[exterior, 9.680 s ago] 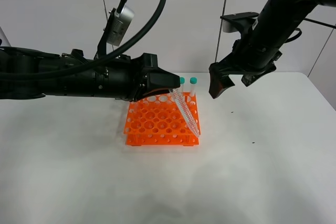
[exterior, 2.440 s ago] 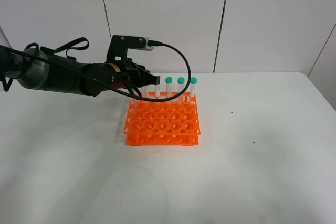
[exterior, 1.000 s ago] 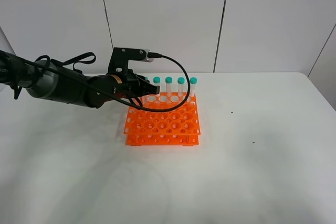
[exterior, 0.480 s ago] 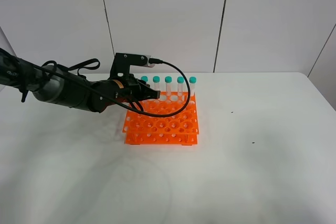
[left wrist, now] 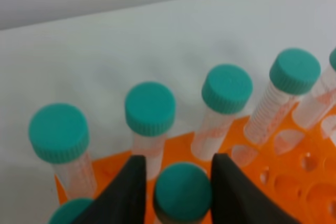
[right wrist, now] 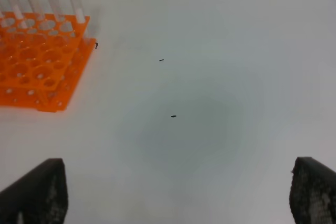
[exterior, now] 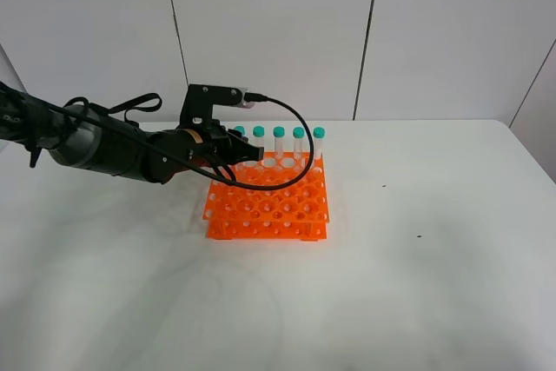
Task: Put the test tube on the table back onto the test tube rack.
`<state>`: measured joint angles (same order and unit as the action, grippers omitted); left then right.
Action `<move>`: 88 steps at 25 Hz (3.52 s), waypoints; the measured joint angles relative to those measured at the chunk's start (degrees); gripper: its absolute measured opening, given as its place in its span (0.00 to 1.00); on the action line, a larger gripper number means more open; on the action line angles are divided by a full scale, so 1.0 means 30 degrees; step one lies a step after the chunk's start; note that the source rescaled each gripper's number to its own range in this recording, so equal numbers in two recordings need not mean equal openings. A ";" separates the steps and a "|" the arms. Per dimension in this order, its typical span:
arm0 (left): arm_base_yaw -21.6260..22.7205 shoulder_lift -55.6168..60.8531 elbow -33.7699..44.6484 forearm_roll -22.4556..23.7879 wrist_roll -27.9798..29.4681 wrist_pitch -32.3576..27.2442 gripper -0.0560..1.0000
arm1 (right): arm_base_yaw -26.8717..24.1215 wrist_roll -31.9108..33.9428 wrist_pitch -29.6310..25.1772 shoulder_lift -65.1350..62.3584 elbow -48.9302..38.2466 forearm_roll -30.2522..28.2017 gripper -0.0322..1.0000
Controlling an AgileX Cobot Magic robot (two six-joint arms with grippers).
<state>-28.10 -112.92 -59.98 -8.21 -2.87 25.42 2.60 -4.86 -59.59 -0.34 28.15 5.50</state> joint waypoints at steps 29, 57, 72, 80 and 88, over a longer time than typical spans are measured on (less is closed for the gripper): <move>0.0474 0.5209 -0.5075 -0.0016 -0.1601 -1.8855 1.00 | 0.0000 0.0037 0.0000 0.0000 0.0000 0.0000 0.92; 0.8499 0.2792 -0.8965 0.1718 0.0300 -3.0877 1.00 | 0.0000 0.0041 0.0000 0.0000 0.0000 0.0000 0.92; 0.8499 1.9083 0.4501 0.2010 0.0011 -3.0908 1.00 | 0.0000 0.0041 0.0000 0.0000 0.0000 0.0000 0.92; 0.8499 2.9095 0.9546 0.2054 0.0011 -2.9005 1.00 | 0.0000 0.0041 0.0000 0.0000 0.0000 0.0000 0.92; 0.8499 3.4409 1.0545 0.2054 0.0011 -2.8648 1.00 | 0.0000 0.0041 0.0000 0.0000 0.0000 0.0000 0.92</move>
<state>-2.60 -9.69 -28.35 -2.05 -2.84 -60.53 2.60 -4.74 -59.59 -0.34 28.15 5.50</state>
